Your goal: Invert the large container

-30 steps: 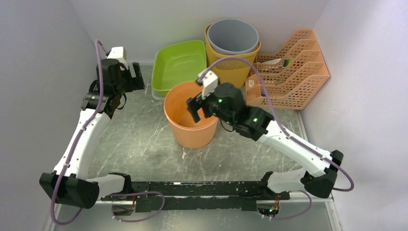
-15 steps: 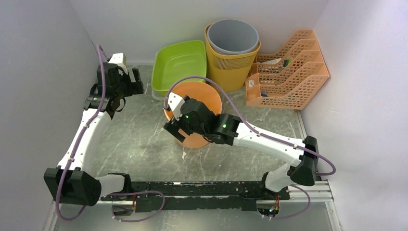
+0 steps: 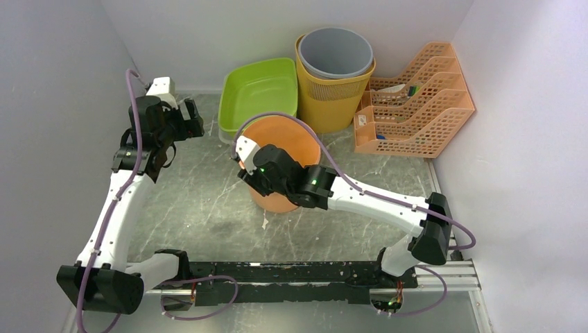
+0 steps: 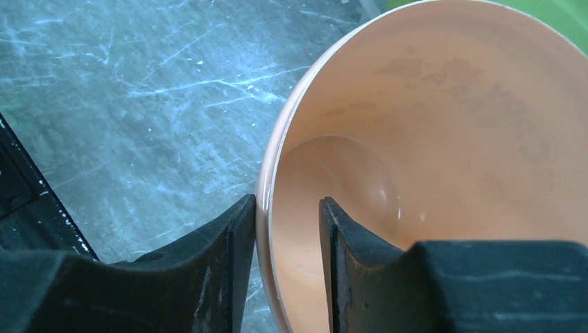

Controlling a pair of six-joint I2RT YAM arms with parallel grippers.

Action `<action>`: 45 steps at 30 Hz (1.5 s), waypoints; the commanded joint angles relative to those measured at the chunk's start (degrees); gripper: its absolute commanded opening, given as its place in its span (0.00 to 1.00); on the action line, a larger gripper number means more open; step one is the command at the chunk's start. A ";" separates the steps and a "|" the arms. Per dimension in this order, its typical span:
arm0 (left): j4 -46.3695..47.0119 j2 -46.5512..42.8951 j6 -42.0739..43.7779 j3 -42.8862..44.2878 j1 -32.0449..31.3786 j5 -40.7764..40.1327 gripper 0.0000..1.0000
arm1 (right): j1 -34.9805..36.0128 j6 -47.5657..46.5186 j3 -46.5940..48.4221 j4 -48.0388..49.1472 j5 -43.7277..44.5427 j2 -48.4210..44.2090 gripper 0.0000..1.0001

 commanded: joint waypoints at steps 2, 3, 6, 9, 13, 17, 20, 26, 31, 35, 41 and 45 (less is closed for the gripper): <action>-0.24 -2.57 0.87 0.13 0.64 0.83 1.00 | -0.14 0.80 -1.59 1.40 -1.39 -0.13 0.36; -0.50 -2.73 1.01 0.25 0.64 0.80 1.00 | -0.16 0.95 -1.75 1.30 -1.56 0.03 0.35; -1.34 -3.23 1.16 0.96 0.64 0.41 1.00 | -0.21 1.41 -2.69 2.02 -2.49 0.21 0.20; -1.82 -4.25 1.29 1.26 0.64 0.01 1.00 | -0.64 2.35 -3.74 2.88 -2.88 0.30 0.00; -3.21 -5.54 2.12 2.66 0.64 -2.06 1.00 | -1.39 3.95 -4.24 3.75 -4.27 -0.64 0.00; -5.46 -6.35 2.57 6.31 0.64 -4.19 1.00 | -1.81 7.05 -4.24 11.02 -9.08 -4.38 0.00; -6.70 -7.12 2.59 9.37 0.64 -4.14 1.00 | -2.13 11.38 -5.60 20.04 -14.18 -8.19 0.00; -9.59 -7.76 3.39 14.43 0.64 -5.19 1.00 | -2.59 26.51 -13.76 40.95 -17.82 -14.33 0.00; -10.36 -8.41 3.33 15.59 0.64 -5.34 1.00 | -5.63 38.52 -27.87 59.69 -19.75 -14.58 0.00; -10.88 -8.32 3.54 16.26 0.64 -5.43 1.00 | -9.19 48.11 -40.59 80.45 -20.63 -13.66 0.00; -11.26 -7.65 4.23 17.92 0.64 -6.12 1.00 | -13.21 59.70 -49.08 99.49 -24.83 -9.75 0.00; -11.11 -7.08 3.98 18.76 0.64 -5.26 1.00 | -13.93 69.10 -50.74 115.90 -27.84 -3.00 0.00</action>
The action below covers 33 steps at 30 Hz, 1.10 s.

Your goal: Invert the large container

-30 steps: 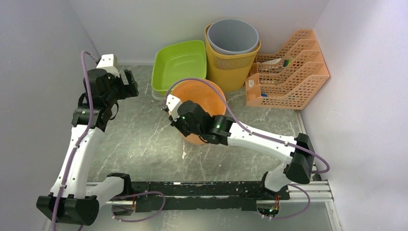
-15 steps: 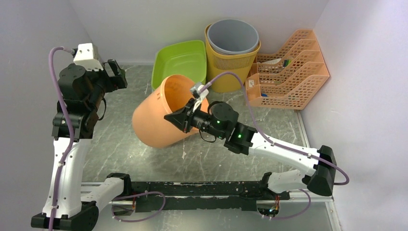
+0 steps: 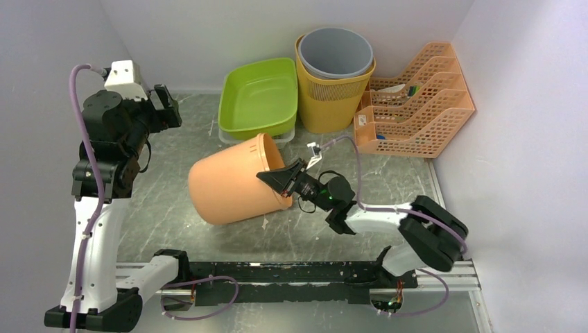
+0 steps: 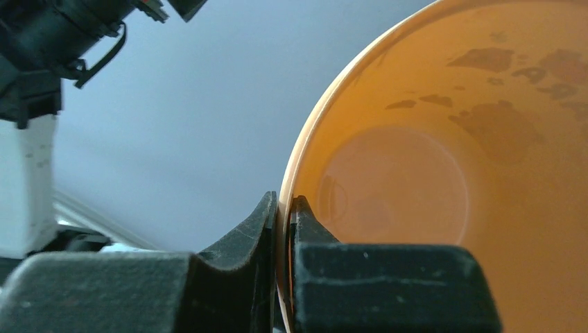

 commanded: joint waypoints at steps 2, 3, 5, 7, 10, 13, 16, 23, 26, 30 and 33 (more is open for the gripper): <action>-0.11 0.64 0.60 3.07 0.53 0.12 1.00 | -0.36 18.13 0.54 31.82 -5.63 9.58 0.00; -0.26 0.86 0.64 3.51 0.53 0.32 1.00 | -0.35 20.68 1.09 35.84 -5.73 12.19 0.00; -0.77 1.41 0.93 4.56 0.53 0.48 0.99 | -0.29 24.92 2.83 38.47 -5.83 16.60 0.00; -1.26 1.77 1.23 5.30 0.53 0.32 0.99 | 0.25 24.66 4.01 38.53 -5.33 18.47 0.00; -1.55 1.78 1.88 5.66 0.53 -0.19 0.99 | 0.40 26.39 5.53 38.54 -4.95 20.33 0.00; -1.64 1.99 2.26 5.81 0.53 -0.95 0.99 | 1.00 28.17 9.05 38.61 -5.47 22.39 0.00; -2.12 2.66 2.35 6.67 0.53 -0.84 0.99 | 1.11 31.26 13.37 38.61 -5.80 24.79 0.00; -3.23 3.15 3.18 8.26 0.53 -1.59 0.99 | -0.04 37.41 12.80 38.61 -1.87 29.16 0.00; -2.99 2.97 3.12 7.76 0.53 -1.80 0.99 | -1.13 43.03 10.46 38.69 -1.14 33.95 0.00; -2.92 3.05 3.11 7.30 0.53 -1.91 0.99 | -1.96 43.76 8.89 38.70 -2.58 37.08 0.00; -3.44 3.35 3.56 7.82 0.53 -2.28 0.99 | -4.01 43.43 5.46 38.70 -2.74 36.42 0.00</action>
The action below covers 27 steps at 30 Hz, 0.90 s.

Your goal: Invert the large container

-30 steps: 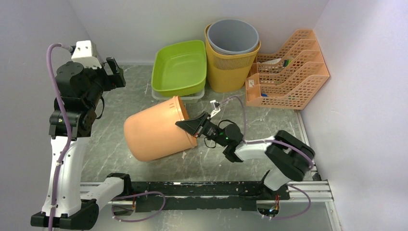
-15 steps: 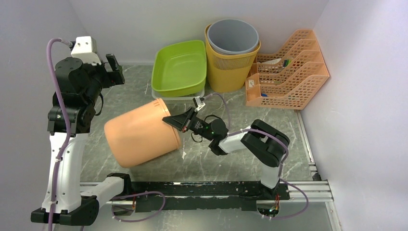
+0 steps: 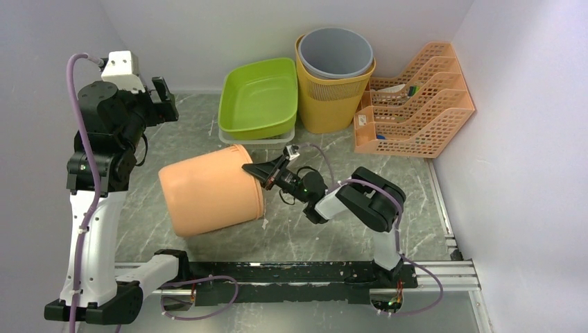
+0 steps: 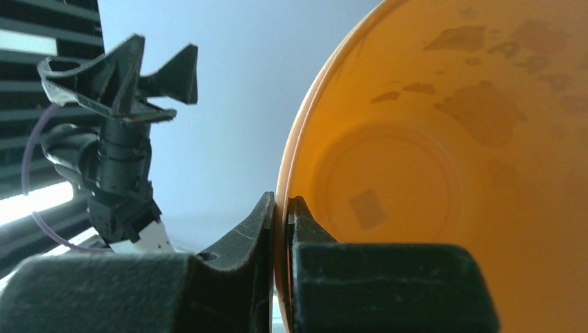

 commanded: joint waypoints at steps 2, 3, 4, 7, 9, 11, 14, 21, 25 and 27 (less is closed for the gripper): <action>-0.87 0.08 1.47 1.71 0.53 -1.60 0.99 | -4.30 1.00 -8.83 16.23 -0.32 2.17 0.00; -0.94 0.10 1.67 1.86 0.53 -1.71 1.00 | -5.70 1.00 -10.37 16.23 -0.79 1.62 0.00; -0.96 0.06 1.69 1.91 0.53 -1.85 1.00 | -7.00 1.00 -11.81 16.23 -1.29 1.25 0.00; -0.76 0.06 1.54 1.69 0.53 -1.73 1.00 | -10.61 0.44 -15.79 16.22 -4.18 0.43 0.00; -0.51 0.13 1.35 1.06 0.53 -1.44 0.99 | -12.55 -0.28 -17.91 16.14 -5.90 0.18 0.00; 0.01 0.05 1.05 0.29 0.53 -1.11 0.99 | -14.08 -0.83 -20.01 16.15 -7.05 0.10 0.00; 0.46 0.00 0.71 -0.77 0.53 -1.03 0.99 | -15.57 -2.24 -22.26 16.06 -8.43 0.01 0.04; 1.32 -0.41 0.23 -2.88 0.53 -0.61 0.99 | -19.06 -4.15 -25.71 16.06 -10.44 1.67 0.34; 1.88 -0.71 0.05 -4.04 0.53 -0.36 0.99 | -21.16 -5.07 -26.47 16.04 -12.01 3.13 0.48; 2.02 -0.85 0.04 -4.50 0.53 -0.34 0.99 | -22.25 -5.72 -26.60 15.97 -12.77 3.15 0.54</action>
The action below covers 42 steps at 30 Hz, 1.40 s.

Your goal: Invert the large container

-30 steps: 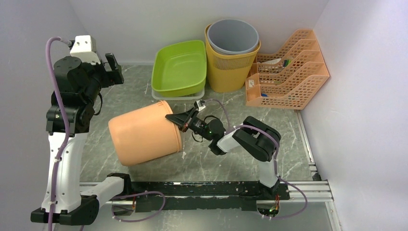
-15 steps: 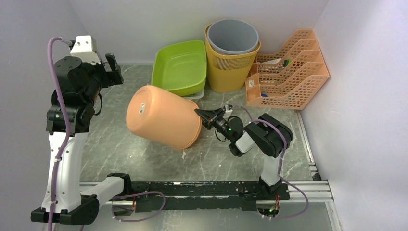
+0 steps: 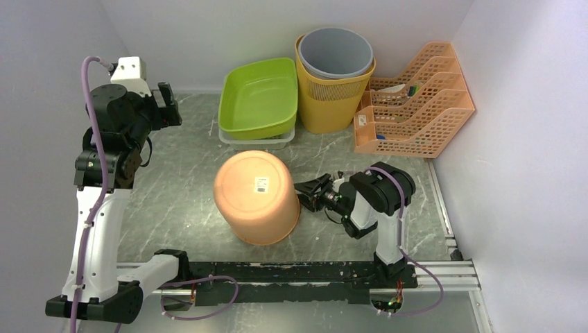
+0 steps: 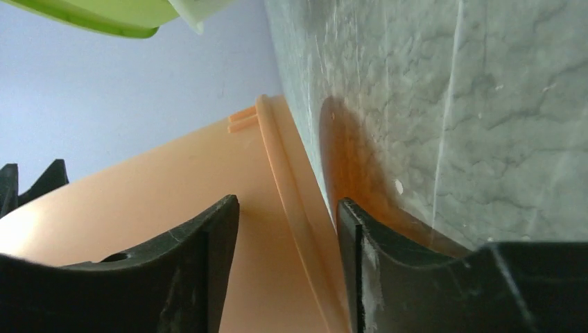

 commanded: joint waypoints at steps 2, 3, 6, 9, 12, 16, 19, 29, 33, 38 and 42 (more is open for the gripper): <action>1.70 -0.83 -0.48 -1.04 0.53 0.64 0.99 | -2.77 -4.21 -0.39 16.25 -4.26 0.25 0.57; 1.62 -0.69 -0.51 -1.05 0.53 0.78 0.99 | -3.94 -4.23 -0.49 16.25 -4.63 0.25 0.58; 1.75 -0.75 -0.62 -1.32 0.53 1.05 0.99 | -5.68 -4.23 -0.42 16.00 -6.60 0.25 0.60; 2.02 -0.79 -0.72 -1.72 0.53 1.37 0.99 | -7.83 -4.18 -0.09 15.84 -8.43 2.47 0.61; 2.05 -0.66 -0.83 -2.15 0.53 1.65 0.99 | -9.97 -3.99 0.89 15.89 -9.98 4.36 0.62; 2.20 -0.92 -0.68 -2.82 0.53 1.37 0.99 | -12.00 -3.69 2.58 15.99 -10.68 5.44 0.62; 2.39 -0.94 -0.56 -3.26 0.53 1.16 1.00 | -13.49 -3.19 4.19 15.87 -11.06 4.20 0.62; 3.19 0.01 -1.10 -4.29 0.53 2.81 0.99 | -14.57 0.27 16.63 12.11 -13.29 -7.38 0.62; 3.04 0.26 -0.94 -3.96 0.53 2.89 0.99 | -14.75 -1.04 23.60 8.55 -13.78 -12.45 0.62; 3.19 0.21 -1.11 -4.42 0.53 3.46 0.99 | -14.66 -8.20 33.91 -5.32 -19.33 -18.21 0.62; 3.46 0.73 -1.57 -4.84 0.53 4.57 0.99 | -14.59 -23.35 38.97 -28.26 -21.46 -23.92 0.63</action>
